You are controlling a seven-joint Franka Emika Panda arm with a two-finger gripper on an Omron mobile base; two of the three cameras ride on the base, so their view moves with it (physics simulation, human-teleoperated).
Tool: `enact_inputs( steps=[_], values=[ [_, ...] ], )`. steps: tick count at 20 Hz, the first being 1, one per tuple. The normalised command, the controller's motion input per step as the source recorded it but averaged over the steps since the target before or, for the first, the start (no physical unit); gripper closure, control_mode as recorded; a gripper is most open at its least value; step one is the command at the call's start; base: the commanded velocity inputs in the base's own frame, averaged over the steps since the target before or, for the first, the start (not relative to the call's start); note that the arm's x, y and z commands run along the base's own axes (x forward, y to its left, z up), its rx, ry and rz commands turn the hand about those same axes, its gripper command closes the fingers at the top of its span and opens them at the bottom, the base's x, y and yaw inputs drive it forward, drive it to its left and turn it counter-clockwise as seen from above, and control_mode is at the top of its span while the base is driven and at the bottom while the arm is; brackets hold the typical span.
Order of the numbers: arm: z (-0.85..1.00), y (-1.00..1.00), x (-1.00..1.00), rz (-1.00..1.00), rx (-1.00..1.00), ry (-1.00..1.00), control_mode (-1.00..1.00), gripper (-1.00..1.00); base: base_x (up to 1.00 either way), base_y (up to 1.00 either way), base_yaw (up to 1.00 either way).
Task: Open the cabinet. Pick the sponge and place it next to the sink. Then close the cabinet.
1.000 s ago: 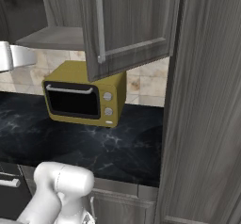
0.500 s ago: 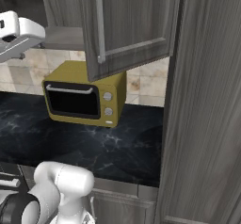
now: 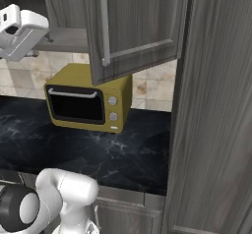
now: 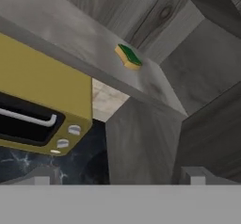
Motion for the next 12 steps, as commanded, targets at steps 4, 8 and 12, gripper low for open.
enact_inputs(
  steps=[4, 8, 12],
  values=[
    [-0.43, -0.01, 0.35, -0.06, -0.13, -0.13, -1.00, -1.00, 0.00, 0.00, 0.00],
    [-0.26, -0.10, 0.32, -0.04, -0.10, -0.15, -1.00, -1.00, 0.00, 0.00, 0.00],
    [-0.11, -0.24, 0.11, -0.03, -0.09, -0.13, -1.00, -1.00, 0.00, 0.00, 0.00]
  ],
)
